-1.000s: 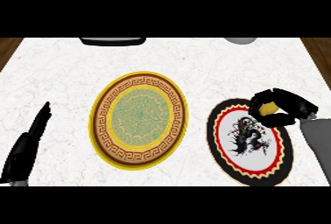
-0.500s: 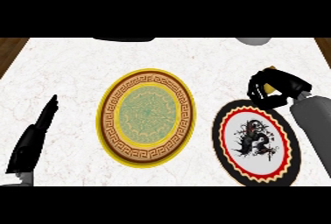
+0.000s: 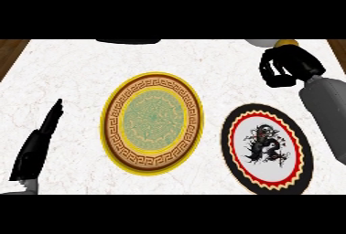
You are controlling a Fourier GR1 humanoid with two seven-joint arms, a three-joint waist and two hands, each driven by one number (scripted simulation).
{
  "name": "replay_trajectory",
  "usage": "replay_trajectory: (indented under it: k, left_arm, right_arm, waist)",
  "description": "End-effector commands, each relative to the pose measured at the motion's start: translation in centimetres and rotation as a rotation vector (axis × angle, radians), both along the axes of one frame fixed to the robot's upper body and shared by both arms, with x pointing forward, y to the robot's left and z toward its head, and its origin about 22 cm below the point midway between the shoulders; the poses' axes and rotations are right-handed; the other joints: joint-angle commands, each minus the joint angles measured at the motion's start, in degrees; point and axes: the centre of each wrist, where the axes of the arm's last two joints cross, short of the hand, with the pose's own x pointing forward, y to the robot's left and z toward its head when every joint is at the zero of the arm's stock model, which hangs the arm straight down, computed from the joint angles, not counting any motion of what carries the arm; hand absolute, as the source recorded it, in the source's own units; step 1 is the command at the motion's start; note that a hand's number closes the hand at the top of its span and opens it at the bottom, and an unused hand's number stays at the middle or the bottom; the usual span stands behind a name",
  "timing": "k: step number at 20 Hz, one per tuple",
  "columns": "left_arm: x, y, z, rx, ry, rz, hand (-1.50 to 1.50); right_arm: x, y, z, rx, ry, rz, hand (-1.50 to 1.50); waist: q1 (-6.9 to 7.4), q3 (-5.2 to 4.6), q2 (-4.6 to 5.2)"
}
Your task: Pick the lemon from the plate and place it in the plate
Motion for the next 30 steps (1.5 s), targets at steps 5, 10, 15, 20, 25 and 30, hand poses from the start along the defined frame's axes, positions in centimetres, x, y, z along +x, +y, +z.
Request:
replay_trajectory:
  k: [5, 10, 15, 20, 25, 30]
  left_arm:
    - [-1.5, 1.4, -0.7, 0.002, 0.017, 0.050, 0.00]
    - [-2.4, 1.6, -1.3, -0.011, 0.015, 0.052, 0.00]
    - [-1.6, 0.8, -0.5, 0.009, 0.025, 0.075, 0.00]
    - [-2.8, 1.3, -1.9, -0.006, 0.039, 0.072, 0.00]
    - [-0.5, 2.3, 0.1, 0.000, 0.027, 0.054, 0.00]
    - [-1.8, 1.5, -0.1, 0.015, 0.010, 0.037, 0.00]
  right_arm:
    - [0.8, -0.3, 4.3, 0.187, -0.317, 0.160, 1.50]
    - [1.7, 3.8, 7.7, 0.334, -0.288, 0.367, 1.50]
    - [0.6, 9.0, 9.0, 0.400, -0.262, 0.472, 1.50]
    - [-2.7, 14.4, 11.2, 0.455, -0.199, 0.538, 1.50]
    - [-4.4, 19.6, 11.4, 0.448, -0.139, 0.525, 1.50]
    - [-5.5, 25.3, 9.5, 0.378, -0.037, 0.510, 1.50]
  waist:
    - [-2.67, -0.09, -1.06]
    - [-2.78, -0.16, -1.22]
    - [-3.35, -0.15, -1.35]
    - [-3.96, -0.18, -1.65]
    - [-3.39, -0.17, -1.24]
    - [-2.45, -0.16, -1.09]
